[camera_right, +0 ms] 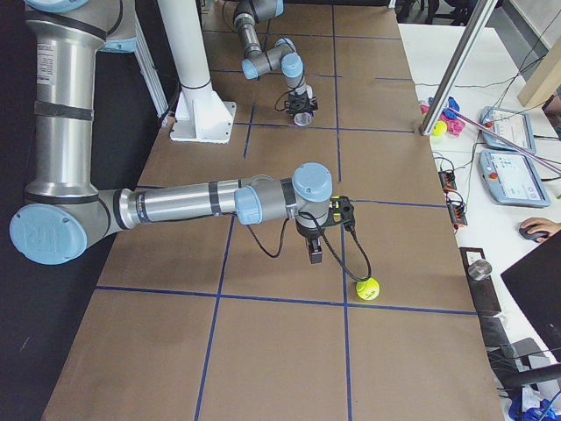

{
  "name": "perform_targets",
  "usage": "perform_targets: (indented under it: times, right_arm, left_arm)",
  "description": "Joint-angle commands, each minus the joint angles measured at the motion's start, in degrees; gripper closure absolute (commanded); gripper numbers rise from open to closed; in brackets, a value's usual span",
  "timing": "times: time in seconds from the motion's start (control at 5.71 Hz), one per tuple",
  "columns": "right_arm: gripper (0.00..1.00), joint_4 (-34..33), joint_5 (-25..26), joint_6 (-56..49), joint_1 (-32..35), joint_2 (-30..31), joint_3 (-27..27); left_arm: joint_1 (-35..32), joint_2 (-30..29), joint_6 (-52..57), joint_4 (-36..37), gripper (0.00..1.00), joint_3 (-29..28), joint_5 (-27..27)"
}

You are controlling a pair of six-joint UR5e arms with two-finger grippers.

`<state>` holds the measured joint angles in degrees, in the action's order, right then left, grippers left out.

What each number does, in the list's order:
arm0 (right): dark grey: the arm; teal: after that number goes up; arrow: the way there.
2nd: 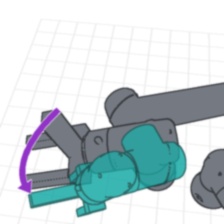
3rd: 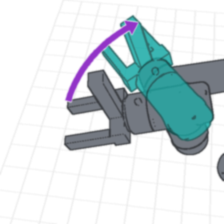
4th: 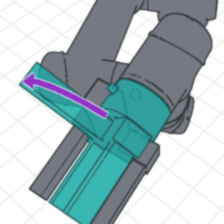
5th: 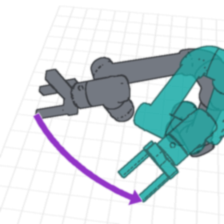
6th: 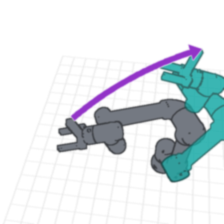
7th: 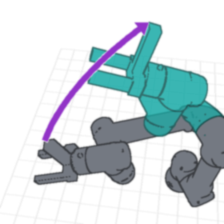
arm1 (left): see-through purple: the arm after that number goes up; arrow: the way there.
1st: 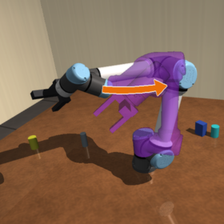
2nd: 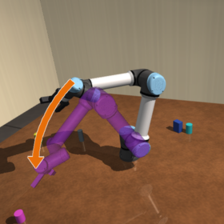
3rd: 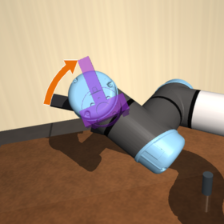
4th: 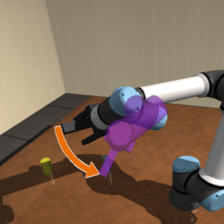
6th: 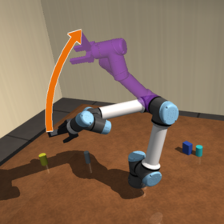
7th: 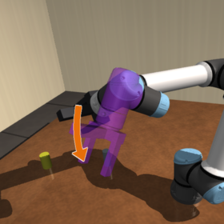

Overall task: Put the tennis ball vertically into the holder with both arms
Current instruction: 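Lift the can with the left gripper and rotate it upright, open end up, then move the upright can toward the table center with the left gripper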

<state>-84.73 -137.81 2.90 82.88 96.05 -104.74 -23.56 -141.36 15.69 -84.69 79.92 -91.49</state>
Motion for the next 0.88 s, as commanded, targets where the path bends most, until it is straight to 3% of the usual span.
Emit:
perform_targets:
  times: [0.0, 0.35, 0.53, 0.7]
  right_arm:
    - [0.00, 0.0, 0.0, 0.0, 0.0, -0.1, 0.0]
    - [0.00, 0.1, 0.0, 0.1, 0.0, -0.1, 0.0]
    - [0.00, 0.1, 0.0, 0.1, 0.0, -0.1, -0.1]
    - [0.00, 0.1, 0.0, 0.1, -0.1, -0.1, -0.2]
  left_arm:
    - [-0.1, 0.2, -0.2, -2.7, 0.28, 0.0, 0.0]
    - [-1.1, 0.1, -4.1, -12.0, 0.30, 0.5, 0.0]
    - [-3.3, 0.3, -8.4, -18.2, 0.29, 4.0, -0.2]
    - [-4.8, 4.0, -16.7, -28.3, 0.29, 9.5, -0.4]
